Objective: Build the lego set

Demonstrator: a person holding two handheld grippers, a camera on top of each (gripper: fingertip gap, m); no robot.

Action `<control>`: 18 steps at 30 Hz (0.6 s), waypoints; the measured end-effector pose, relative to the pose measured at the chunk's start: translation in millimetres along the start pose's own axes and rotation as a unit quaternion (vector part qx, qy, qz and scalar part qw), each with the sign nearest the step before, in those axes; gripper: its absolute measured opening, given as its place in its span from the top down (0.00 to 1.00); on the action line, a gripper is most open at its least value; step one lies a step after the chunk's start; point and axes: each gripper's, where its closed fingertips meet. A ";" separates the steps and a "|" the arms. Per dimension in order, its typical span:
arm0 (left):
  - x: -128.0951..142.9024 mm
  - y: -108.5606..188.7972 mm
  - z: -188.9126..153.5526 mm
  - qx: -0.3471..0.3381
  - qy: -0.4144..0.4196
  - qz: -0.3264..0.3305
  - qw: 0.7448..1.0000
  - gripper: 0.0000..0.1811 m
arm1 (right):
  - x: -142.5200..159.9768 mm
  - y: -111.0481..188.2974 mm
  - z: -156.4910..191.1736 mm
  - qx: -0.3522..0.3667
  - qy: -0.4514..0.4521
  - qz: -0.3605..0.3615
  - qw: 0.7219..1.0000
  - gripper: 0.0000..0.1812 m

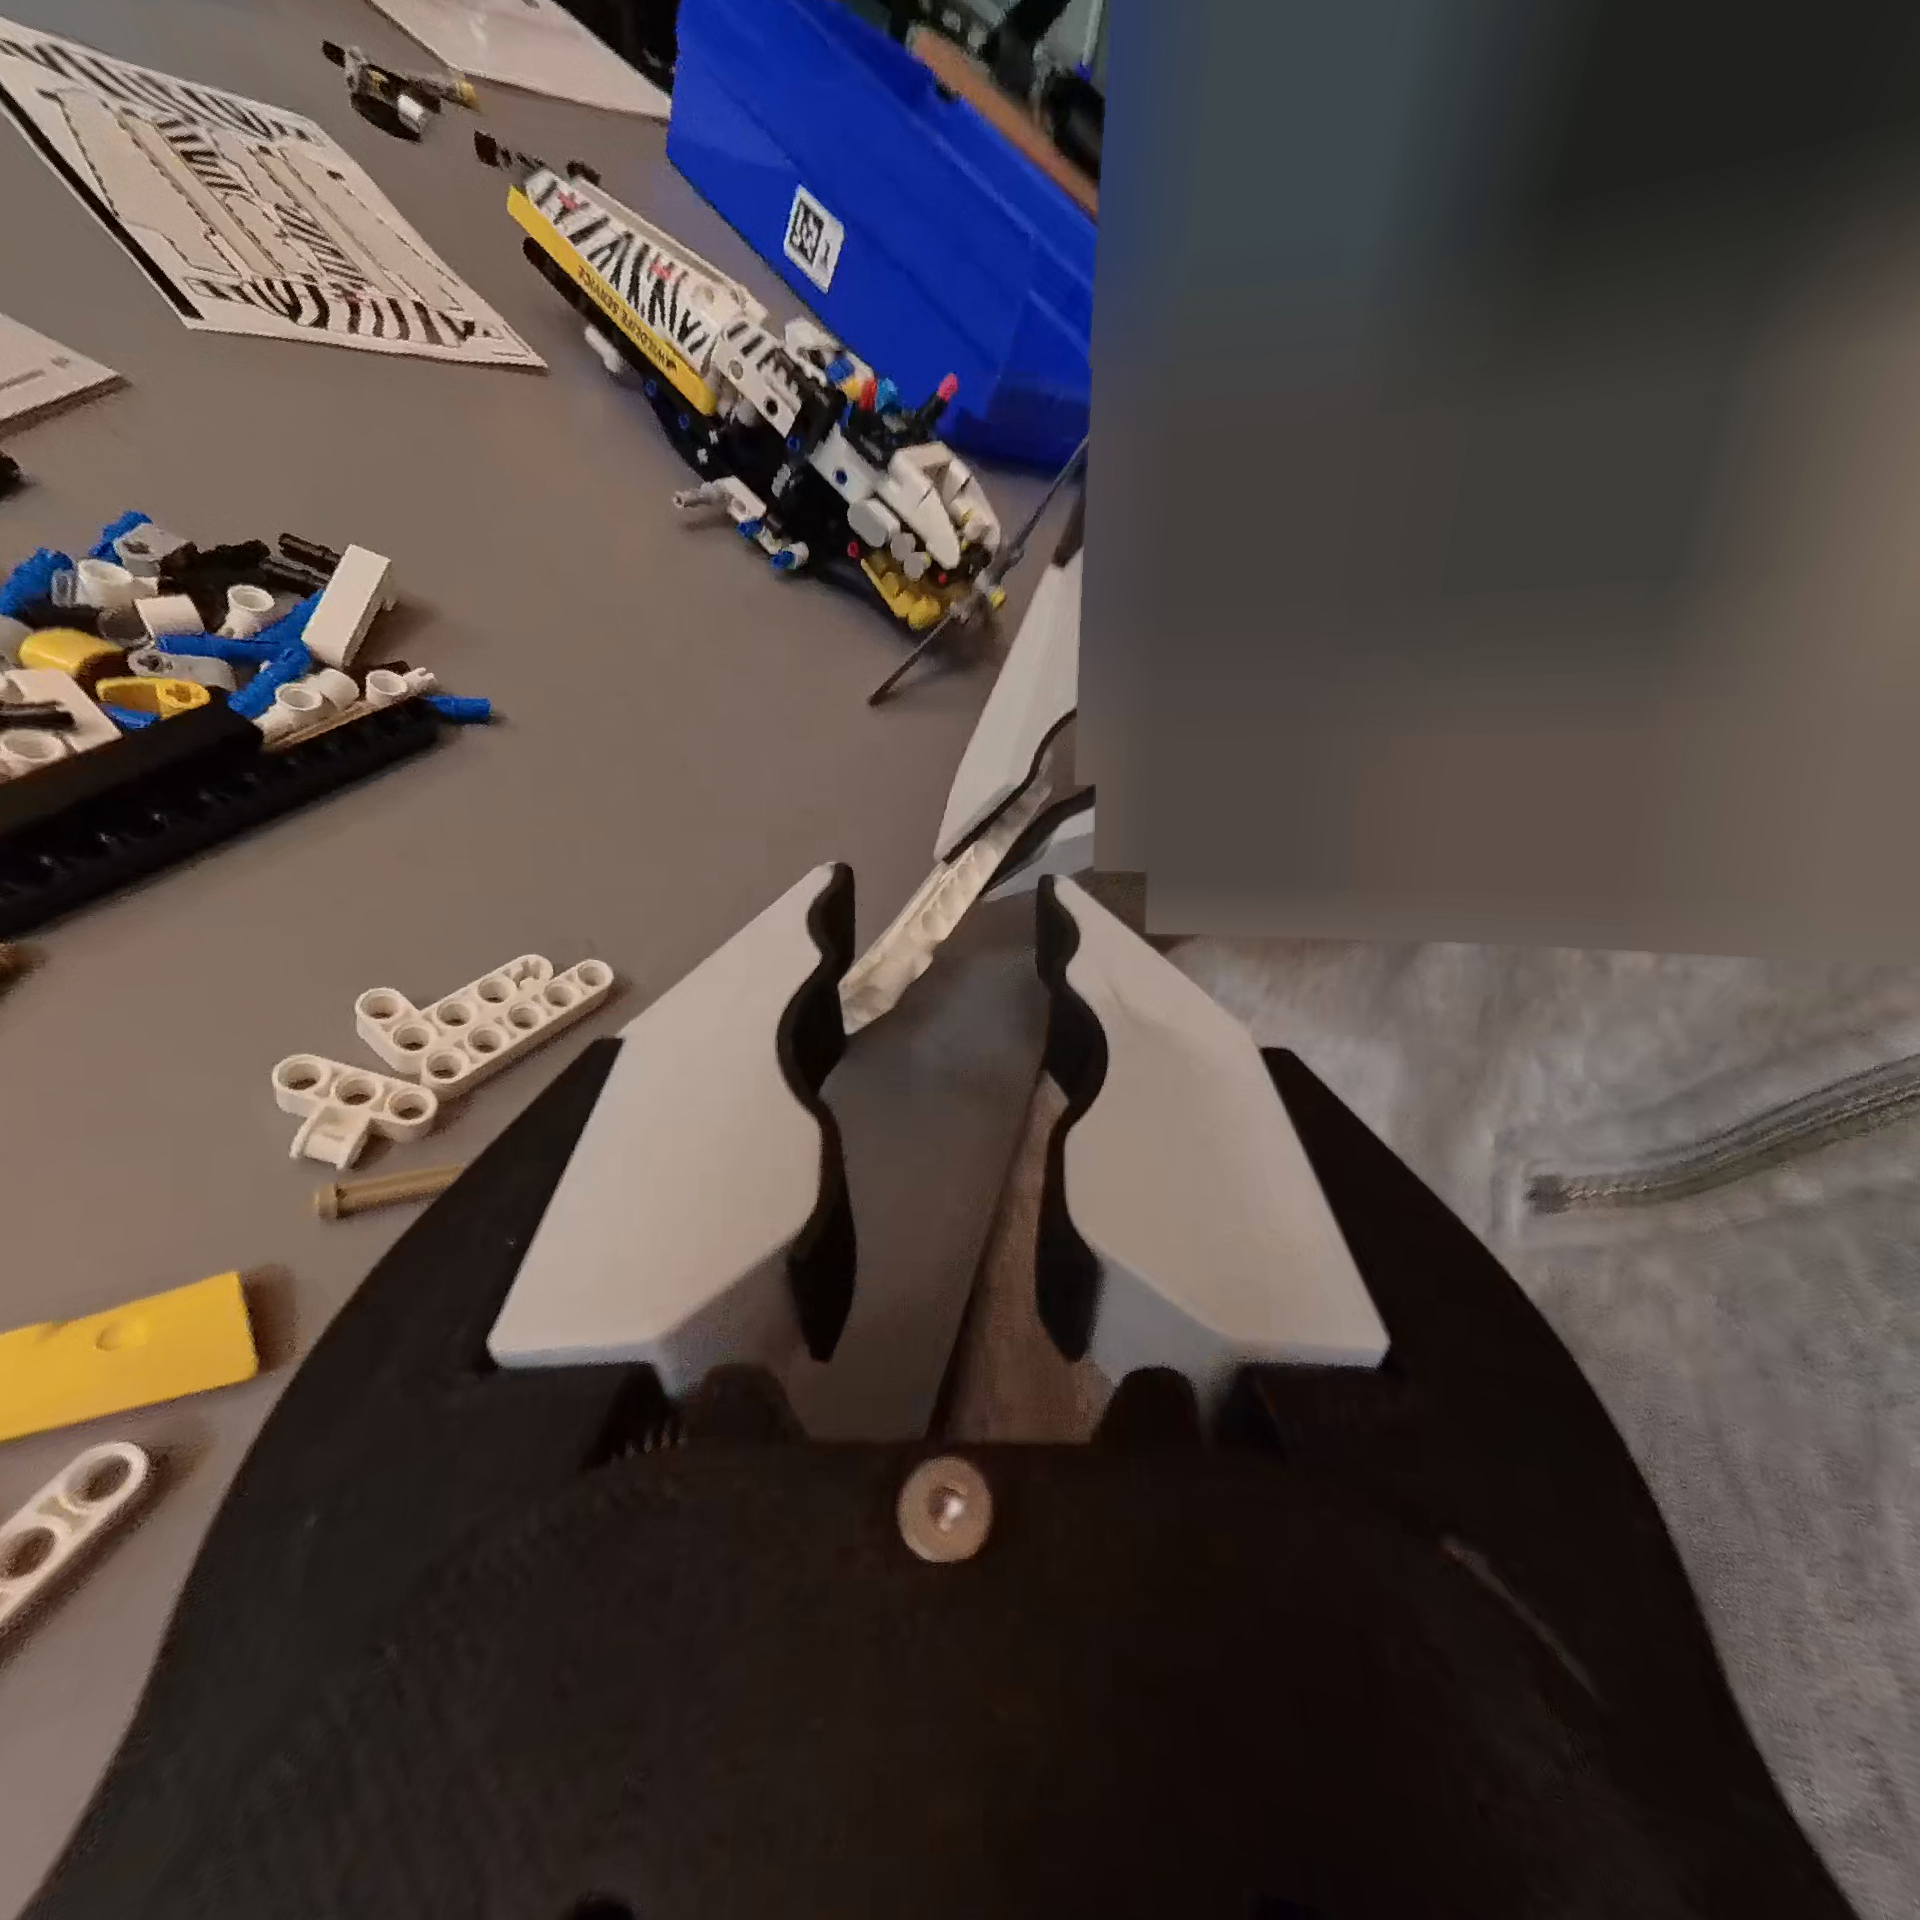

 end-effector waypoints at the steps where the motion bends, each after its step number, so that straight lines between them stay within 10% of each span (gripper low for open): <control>1: 5.0 -2.0 2.4 -0.009 -0.019 0.016 1.000 0.82 | -1.6 -0.4 0.4 -0.007 -0.007 -0.004 1.000 0.97; 18: 15.2 -8.6 2.9 -0.026 -0.140 0.089 0.986 0.95 | -1.7 -4.1 2.3 -0.016 -0.025 -0.050 0.998 0.97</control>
Point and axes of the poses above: each gripper's, where its closed fingertips meet, y back along the fingers, x out of its underside, z = x × y across the jaws, and after that the axes turned 6 degrees about x, right-handed
